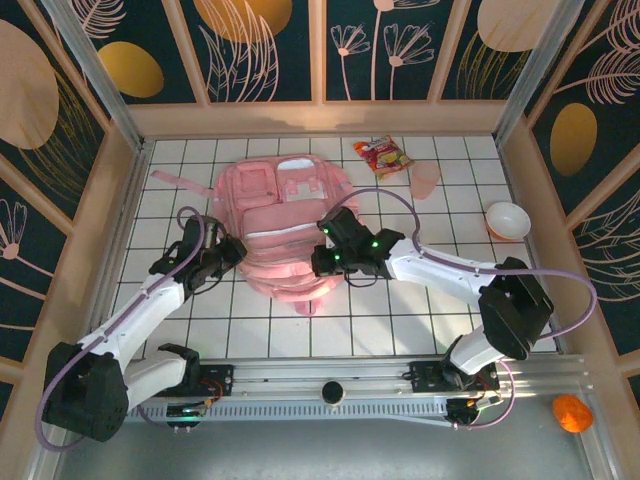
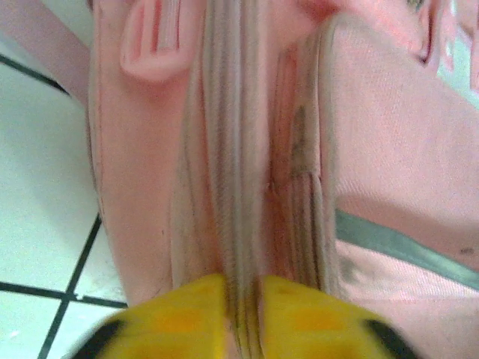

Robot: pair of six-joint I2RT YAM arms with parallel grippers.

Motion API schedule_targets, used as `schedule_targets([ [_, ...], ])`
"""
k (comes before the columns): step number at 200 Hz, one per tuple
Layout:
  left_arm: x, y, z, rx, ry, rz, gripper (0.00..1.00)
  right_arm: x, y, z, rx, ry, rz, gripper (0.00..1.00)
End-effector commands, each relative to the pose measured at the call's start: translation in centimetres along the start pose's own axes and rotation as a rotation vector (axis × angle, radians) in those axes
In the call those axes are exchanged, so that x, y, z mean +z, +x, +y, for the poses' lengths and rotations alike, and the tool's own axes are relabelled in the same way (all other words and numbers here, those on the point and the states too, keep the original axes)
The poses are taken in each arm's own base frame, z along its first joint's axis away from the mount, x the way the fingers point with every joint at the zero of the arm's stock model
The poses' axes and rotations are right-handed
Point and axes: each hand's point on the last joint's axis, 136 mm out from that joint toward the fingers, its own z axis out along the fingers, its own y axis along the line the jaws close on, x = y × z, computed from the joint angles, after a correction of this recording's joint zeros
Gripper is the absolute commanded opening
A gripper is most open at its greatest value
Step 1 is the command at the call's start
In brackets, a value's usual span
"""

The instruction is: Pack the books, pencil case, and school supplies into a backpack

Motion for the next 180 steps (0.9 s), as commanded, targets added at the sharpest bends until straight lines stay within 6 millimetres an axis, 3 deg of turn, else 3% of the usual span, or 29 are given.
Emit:
schedule_targets([
  [1,-2.6,-3.7,-3.5,0.215,0.104,-0.141,0.71,-0.6,-0.1,2.3,-0.072,-0.082,-0.011,0.00],
  [12,-4.2,-4.1,-5.7,0.339,0.197,-0.182,0.75,-0.8,-0.4,3.2,-0.079,-0.117,-0.021,0.00],
  [34,-7.4,-4.6,-8.6,0.672,0.305,-0.302,0.70,-0.7,-0.8,3.7,-0.087,-0.143,-0.036,0.00],
  [53,-9.3,-2.1,-10.0,1.140,0.400,-0.329,0.68,-0.7,-0.8,3.9,-0.089,-0.152,-0.041,0.00],
  [68,-9.9,-0.3,-10.0,1.401,0.443,-0.343,0.71,-0.7,-1.0,3.9,-0.089,-0.156,-0.050,0.00],
  [86,-9.6,1.2,-10.3,1.548,0.511,-0.335,0.71,-0.6,-1.1,3.8,-0.089,-0.149,-0.047,0.00],
  [105,-8.4,3.6,-10.5,1.669,0.602,-0.268,0.66,-0.7,-1.1,3.9,-0.089,-0.151,-0.048,0.00],
  [123,-6.8,5.5,-11.1,1.752,0.605,-0.240,0.68,-0.6,-1.1,3.9,-0.085,-0.150,-0.046,0.00],
  [157,-4.8,5.6,-12.6,1.783,0.574,-0.274,0.67,-0.7,-0.9,3.9,-0.086,-0.149,-0.043,0.00],
  [180,-3.5,5.8,-12.6,1.798,0.544,-0.241,0.68,-0.9,-1.0,3.9,-0.083,-0.150,-0.047,0.00],
])
